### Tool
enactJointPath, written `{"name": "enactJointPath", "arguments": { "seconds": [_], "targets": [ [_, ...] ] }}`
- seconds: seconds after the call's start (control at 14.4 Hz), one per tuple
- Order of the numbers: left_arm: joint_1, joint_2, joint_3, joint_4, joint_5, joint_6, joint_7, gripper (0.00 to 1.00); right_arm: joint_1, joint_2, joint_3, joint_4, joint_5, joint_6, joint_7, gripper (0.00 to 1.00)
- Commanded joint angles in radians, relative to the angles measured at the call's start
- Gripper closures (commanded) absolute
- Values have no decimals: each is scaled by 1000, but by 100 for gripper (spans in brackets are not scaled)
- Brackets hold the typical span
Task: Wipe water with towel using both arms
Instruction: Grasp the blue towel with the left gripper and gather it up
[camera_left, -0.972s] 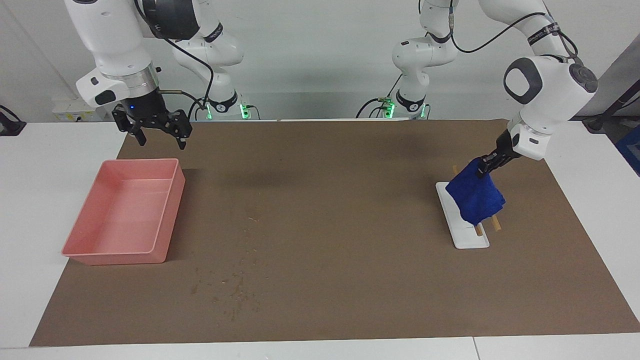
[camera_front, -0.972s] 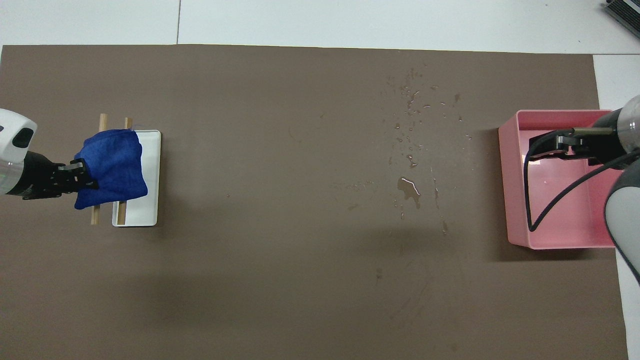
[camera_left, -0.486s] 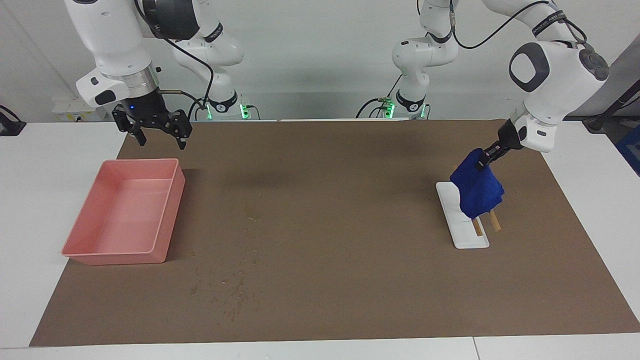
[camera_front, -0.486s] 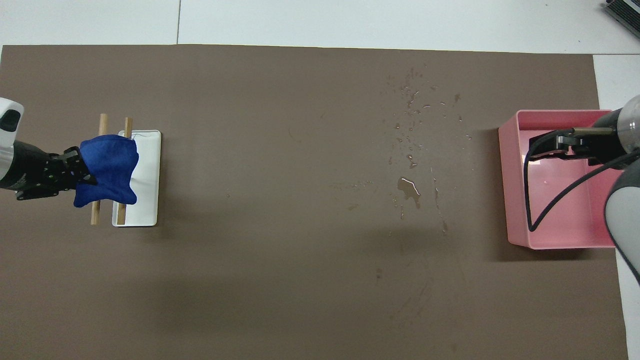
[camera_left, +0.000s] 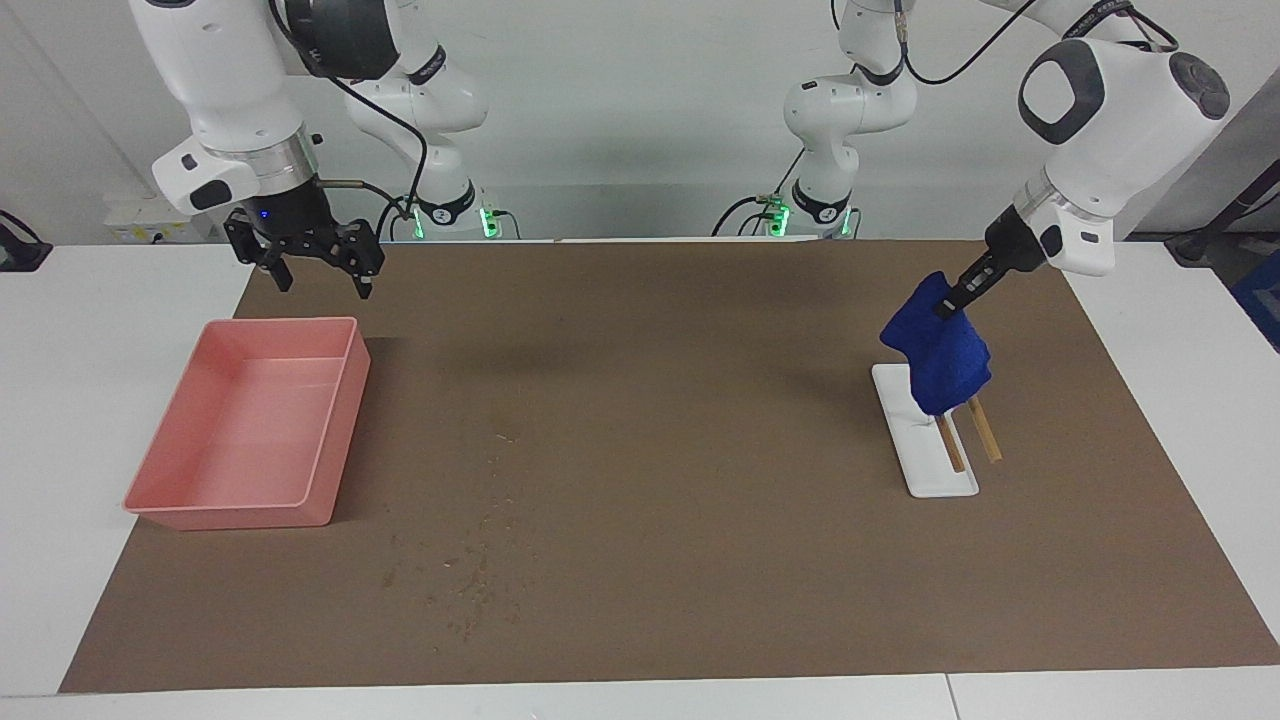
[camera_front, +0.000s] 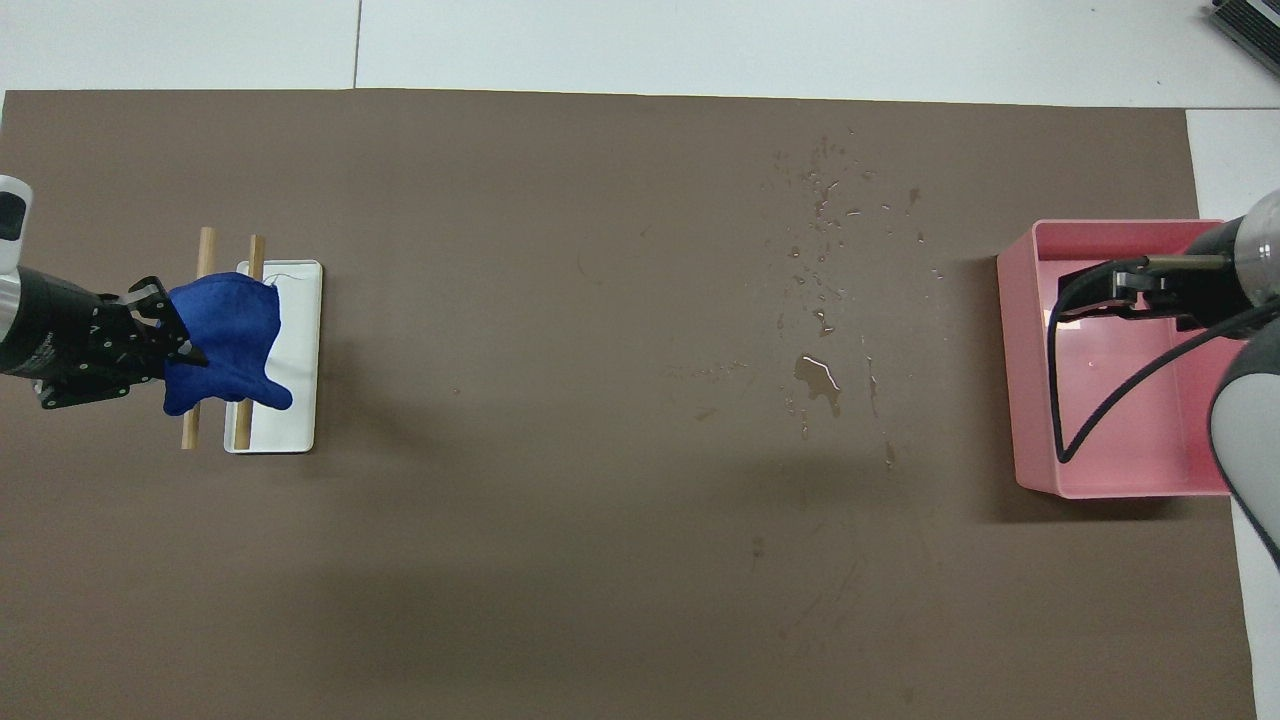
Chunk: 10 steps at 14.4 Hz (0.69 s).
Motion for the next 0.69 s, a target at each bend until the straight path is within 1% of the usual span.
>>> {"name": "enactJointPath", "arguments": {
  "seconds": [0.0, 0.21, 0.62],
  "targets": [
    [-10, -25, -13, 6, -16, -36, -88, 100, -14, 1, 8, 7, 8, -18, -13, 0],
    [-10, -29, -21, 5, -29, -33, -180, 100, -14, 1, 8, 7, 8, -16, -13, 0],
    [3, -37, -18, -11, -32, -16, -182, 100, -14, 1, 8, 7, 8, -16, -13, 0]
  ]
}}
